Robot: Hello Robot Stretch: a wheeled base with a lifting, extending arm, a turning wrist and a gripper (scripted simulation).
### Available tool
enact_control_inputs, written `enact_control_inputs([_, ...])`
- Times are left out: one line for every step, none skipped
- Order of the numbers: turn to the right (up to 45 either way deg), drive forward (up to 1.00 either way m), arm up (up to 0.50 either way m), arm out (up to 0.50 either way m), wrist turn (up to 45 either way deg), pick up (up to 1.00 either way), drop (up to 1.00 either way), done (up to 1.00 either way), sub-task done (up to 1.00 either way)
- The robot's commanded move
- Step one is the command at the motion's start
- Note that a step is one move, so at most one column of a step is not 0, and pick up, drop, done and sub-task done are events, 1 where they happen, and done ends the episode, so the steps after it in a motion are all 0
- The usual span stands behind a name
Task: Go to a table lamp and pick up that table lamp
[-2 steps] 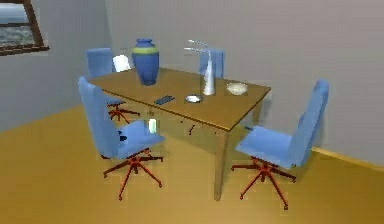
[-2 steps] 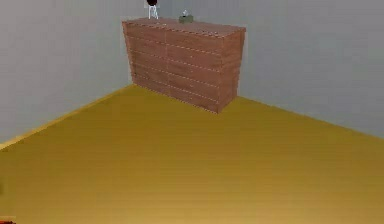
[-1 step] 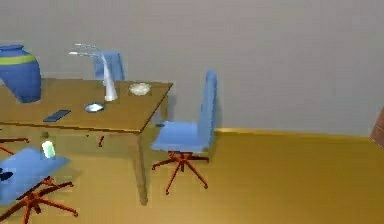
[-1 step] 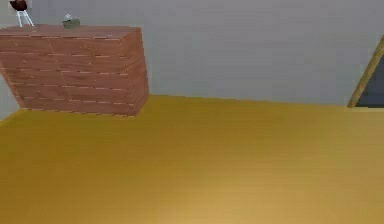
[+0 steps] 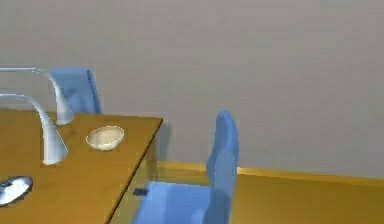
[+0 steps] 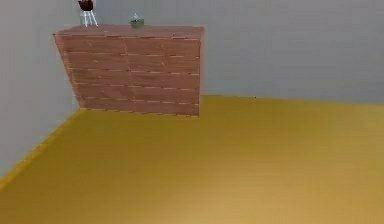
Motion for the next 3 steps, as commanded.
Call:
enact_control_inputs([-45.0,0.0,0.0,0.0,0.0,0.0,0.0,0.0,0.0])
enact_control_inputs([-45.0,0.0,0.0,0.0,0.0,0.0,0.0,0.0,0.0])
enact_control_inputs([-36.0,0.0,0.0,0.0,0.0,0.0,0.0,0.0,0.0])
